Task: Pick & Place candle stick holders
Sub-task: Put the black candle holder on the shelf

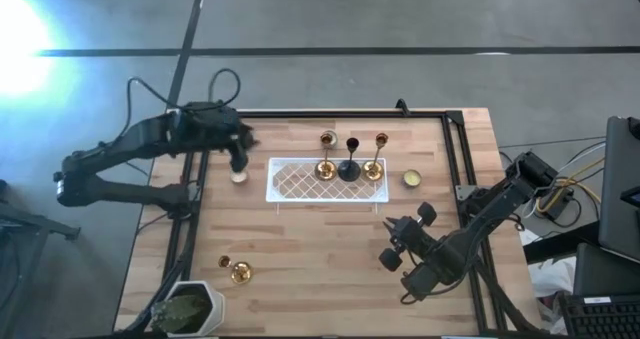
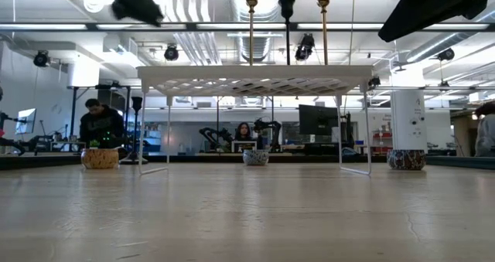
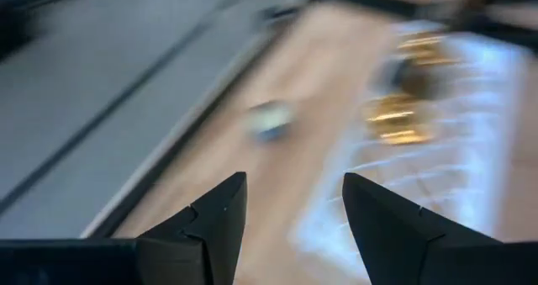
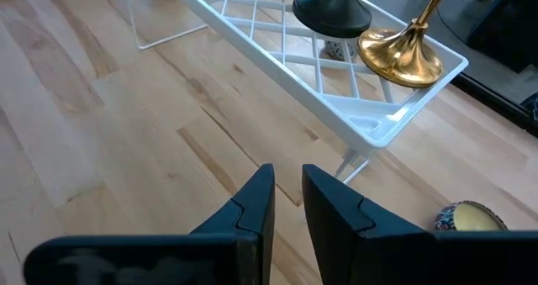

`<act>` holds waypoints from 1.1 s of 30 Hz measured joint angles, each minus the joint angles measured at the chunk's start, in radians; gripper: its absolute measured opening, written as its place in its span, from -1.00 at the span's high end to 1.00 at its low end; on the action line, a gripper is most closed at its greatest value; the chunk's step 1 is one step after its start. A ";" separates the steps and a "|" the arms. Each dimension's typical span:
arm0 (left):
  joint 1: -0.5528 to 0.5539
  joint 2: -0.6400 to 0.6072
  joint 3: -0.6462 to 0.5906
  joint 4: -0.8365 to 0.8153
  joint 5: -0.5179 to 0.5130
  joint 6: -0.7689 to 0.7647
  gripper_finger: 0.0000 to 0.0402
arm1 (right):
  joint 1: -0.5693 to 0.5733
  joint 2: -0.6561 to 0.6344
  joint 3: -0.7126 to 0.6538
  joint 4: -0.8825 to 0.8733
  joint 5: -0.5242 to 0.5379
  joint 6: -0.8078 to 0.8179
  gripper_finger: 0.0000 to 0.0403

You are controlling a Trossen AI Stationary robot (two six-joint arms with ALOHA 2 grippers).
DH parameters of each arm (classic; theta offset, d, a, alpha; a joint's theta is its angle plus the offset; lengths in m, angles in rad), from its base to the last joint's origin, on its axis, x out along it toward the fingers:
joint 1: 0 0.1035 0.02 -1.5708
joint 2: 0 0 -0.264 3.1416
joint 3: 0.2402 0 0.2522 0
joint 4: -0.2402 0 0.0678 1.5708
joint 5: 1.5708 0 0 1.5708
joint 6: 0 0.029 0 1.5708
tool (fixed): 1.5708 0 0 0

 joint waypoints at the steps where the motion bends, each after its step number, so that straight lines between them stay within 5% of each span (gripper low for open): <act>1: 0.000 -0.011 0.000 -0.039 -0.083 -0.037 0.00 | 0.000 0.000 0.000 0.000 0.000 0.000 0.69; 4: 0.001 -0.029 -0.006 -0.118 -0.229 -0.092 0.03 | -0.001 0.000 -0.001 -0.001 0.004 -0.003 0.70; 14: 0.008 -0.026 -0.203 -0.235 -0.369 -0.289 0.04 | -0.001 0.000 -0.030 0.020 0.029 0.001 0.73; 33: 0.041 -0.049 -0.691 0.410 -0.549 -0.415 0.04 | -0.002 -0.001 -0.059 0.049 0.046 0.000 0.73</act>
